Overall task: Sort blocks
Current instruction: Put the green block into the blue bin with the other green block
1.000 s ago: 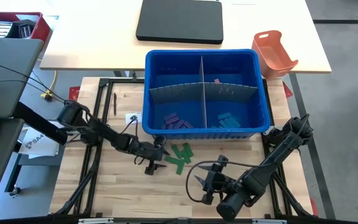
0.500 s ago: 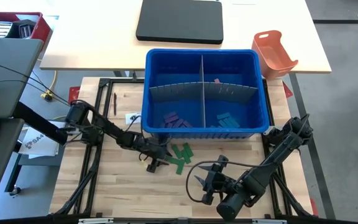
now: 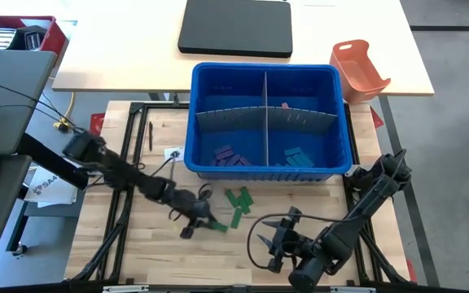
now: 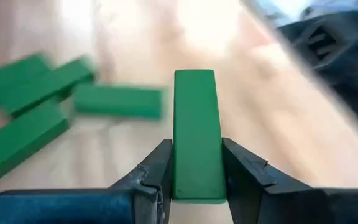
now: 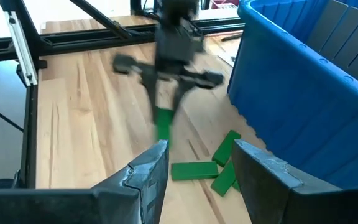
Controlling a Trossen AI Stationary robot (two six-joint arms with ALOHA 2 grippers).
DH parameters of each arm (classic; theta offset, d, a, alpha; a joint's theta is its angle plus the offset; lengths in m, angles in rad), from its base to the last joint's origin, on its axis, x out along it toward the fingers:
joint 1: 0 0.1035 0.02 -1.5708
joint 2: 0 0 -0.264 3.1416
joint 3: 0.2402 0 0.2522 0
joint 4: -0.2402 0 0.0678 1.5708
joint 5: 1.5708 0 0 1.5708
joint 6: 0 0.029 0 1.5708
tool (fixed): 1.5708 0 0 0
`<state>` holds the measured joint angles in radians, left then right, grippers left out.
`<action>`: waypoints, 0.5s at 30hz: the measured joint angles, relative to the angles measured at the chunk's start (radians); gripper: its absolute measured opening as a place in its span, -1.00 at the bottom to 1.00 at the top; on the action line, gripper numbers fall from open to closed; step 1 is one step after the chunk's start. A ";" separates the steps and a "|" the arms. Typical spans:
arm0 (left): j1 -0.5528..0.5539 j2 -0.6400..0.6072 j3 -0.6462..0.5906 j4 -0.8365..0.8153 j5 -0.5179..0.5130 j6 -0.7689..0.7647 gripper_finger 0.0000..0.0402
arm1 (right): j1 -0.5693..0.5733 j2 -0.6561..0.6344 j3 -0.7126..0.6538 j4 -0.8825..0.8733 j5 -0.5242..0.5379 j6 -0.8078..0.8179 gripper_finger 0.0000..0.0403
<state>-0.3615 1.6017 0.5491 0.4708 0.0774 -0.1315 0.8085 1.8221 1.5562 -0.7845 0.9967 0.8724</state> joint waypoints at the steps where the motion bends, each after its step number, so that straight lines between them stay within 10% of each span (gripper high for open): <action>1: -0.027 -0.033 0.000 -0.017 -0.001 -0.015 -0.52 | 0.000 0.000 0.000 0.000 0.001 -0.009 -0.15; 7: -0.130 -0.255 0.098 -0.178 -0.149 -0.081 -0.52 | -0.001 0.000 0.000 0.000 0.009 -0.052 -0.15; 15: 0.035 -0.304 0.650 -0.941 -0.433 0.202 -0.52 | -0.003 0.000 0.000 -0.002 0.031 -0.092 -0.15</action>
<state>-0.3264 1.2978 1.1994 -0.4702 -0.3559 0.0708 0.8055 1.8221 1.5562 -0.7864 1.0273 0.7807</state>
